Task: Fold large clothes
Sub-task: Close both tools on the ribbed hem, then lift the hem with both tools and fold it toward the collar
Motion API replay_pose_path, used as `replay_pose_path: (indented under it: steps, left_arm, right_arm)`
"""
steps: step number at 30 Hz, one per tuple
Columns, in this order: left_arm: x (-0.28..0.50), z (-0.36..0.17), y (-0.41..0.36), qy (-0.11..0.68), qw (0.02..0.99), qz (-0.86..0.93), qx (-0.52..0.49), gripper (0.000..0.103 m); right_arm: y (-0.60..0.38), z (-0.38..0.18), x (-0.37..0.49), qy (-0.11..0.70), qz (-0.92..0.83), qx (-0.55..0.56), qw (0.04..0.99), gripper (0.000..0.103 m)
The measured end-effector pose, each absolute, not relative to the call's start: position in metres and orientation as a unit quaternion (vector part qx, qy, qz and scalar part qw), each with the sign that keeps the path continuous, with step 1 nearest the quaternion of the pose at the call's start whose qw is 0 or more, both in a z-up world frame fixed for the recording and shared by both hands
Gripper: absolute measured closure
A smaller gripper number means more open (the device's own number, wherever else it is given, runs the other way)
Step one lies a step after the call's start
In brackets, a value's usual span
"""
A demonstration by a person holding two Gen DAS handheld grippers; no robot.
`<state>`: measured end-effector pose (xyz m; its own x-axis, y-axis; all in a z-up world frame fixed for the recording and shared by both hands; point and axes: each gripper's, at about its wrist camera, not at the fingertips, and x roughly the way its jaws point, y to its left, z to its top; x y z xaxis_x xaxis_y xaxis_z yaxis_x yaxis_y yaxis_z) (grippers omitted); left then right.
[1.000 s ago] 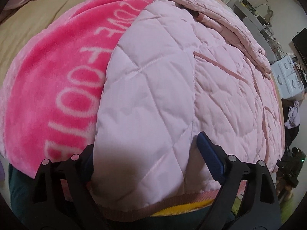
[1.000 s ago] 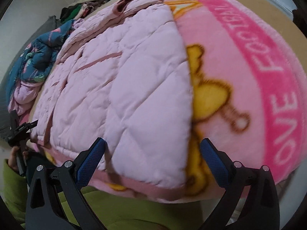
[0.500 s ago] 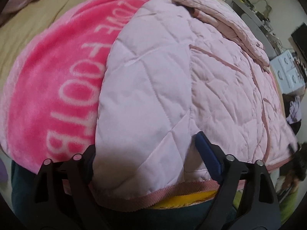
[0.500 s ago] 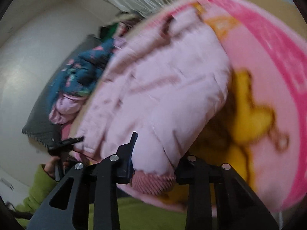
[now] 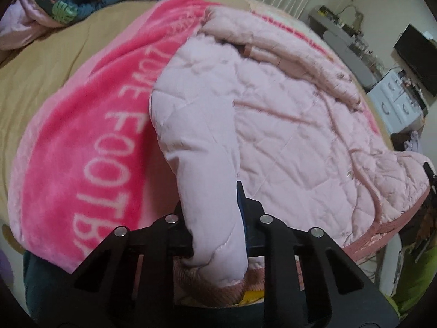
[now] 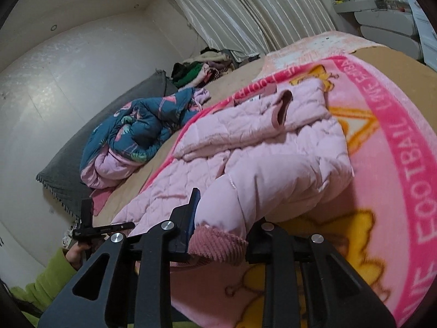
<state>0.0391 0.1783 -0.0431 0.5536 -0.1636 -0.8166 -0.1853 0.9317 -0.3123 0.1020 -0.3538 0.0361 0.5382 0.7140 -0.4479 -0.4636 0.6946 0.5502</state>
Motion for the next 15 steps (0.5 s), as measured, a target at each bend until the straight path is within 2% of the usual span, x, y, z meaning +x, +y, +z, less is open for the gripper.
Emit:
replay_pose_path:
  steps: [15]
  left_arm:
    - [0.061, 0.026, 0.179, 0.388, 0.896, -0.008, -0.217, 0.092]
  right_arm:
    - [-0.357, 0.066, 0.132, 0.290, 0.337, 0.198, 0.873, 0.080]
